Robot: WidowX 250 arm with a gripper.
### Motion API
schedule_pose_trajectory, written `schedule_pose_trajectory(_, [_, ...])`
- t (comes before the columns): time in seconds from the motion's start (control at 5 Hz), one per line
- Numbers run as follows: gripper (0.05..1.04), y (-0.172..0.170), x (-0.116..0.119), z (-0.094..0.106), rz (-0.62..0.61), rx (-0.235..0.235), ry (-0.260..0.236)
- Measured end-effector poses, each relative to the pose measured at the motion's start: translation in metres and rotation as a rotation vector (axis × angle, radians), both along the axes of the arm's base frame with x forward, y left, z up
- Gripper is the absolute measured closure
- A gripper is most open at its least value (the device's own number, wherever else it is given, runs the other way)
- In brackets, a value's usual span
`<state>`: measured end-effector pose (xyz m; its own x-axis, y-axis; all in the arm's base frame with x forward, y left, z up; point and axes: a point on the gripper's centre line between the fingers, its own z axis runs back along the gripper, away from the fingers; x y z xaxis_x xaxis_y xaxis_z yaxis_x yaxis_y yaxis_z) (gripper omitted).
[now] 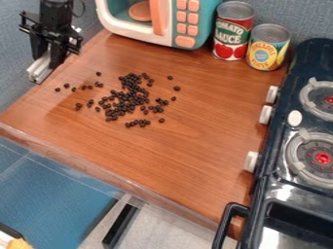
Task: Sweep into pile
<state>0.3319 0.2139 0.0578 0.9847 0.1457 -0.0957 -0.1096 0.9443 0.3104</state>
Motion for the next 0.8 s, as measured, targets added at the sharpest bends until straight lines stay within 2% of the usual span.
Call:
schedule_pose_trajectory(0.6, [0.699,-0.001,-0.014,-0.019,-0.031,0.041,0.048])
schedule_pose_trajectory(0.8, [0.699,0.000,-0.019,-0.025,-0.049,0.080,0.064])
